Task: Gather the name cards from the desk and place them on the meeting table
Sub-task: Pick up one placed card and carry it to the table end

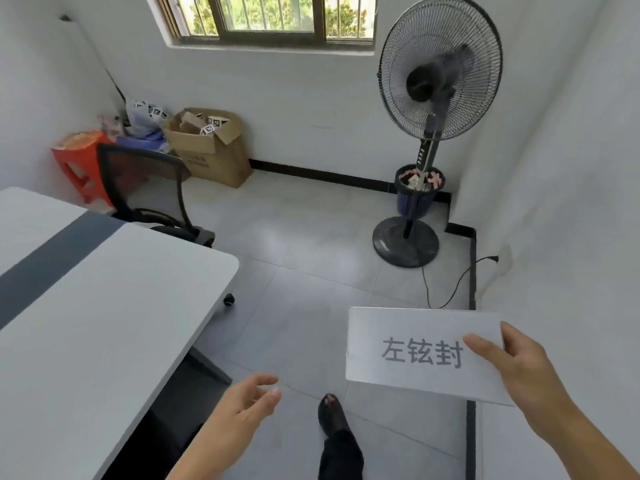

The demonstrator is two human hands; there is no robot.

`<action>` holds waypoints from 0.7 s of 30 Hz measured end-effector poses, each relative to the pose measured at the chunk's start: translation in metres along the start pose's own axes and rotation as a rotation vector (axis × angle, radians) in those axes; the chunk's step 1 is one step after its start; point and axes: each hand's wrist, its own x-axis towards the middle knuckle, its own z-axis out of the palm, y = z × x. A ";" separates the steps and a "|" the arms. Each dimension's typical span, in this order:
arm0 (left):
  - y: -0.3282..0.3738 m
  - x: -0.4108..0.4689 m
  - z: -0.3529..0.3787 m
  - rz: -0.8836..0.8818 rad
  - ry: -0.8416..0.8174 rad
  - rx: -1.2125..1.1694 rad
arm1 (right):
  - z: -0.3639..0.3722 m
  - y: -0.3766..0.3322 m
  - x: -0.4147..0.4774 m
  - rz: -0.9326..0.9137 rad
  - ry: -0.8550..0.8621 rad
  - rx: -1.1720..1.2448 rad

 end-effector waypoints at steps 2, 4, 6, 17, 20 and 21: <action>0.010 0.050 -0.014 -0.015 0.018 -0.035 | 0.016 -0.012 0.049 0.015 -0.008 -0.027; 0.028 0.097 -0.035 -0.032 0.023 -0.056 | 0.031 -0.028 0.095 0.023 -0.011 -0.035; 0.055 0.137 -0.059 -0.018 0.040 -0.082 | 0.046 -0.051 0.136 0.016 -0.017 -0.044; 0.161 0.320 -0.171 -0.007 0.180 -0.176 | 0.142 -0.162 0.360 -0.001 -0.172 -0.117; 0.168 0.371 -0.189 -0.077 0.226 -0.212 | 0.172 -0.183 0.439 -0.009 -0.237 -0.162; 0.172 0.388 -0.195 -0.100 0.243 -0.224 | 0.182 -0.192 0.466 -0.014 -0.259 -0.166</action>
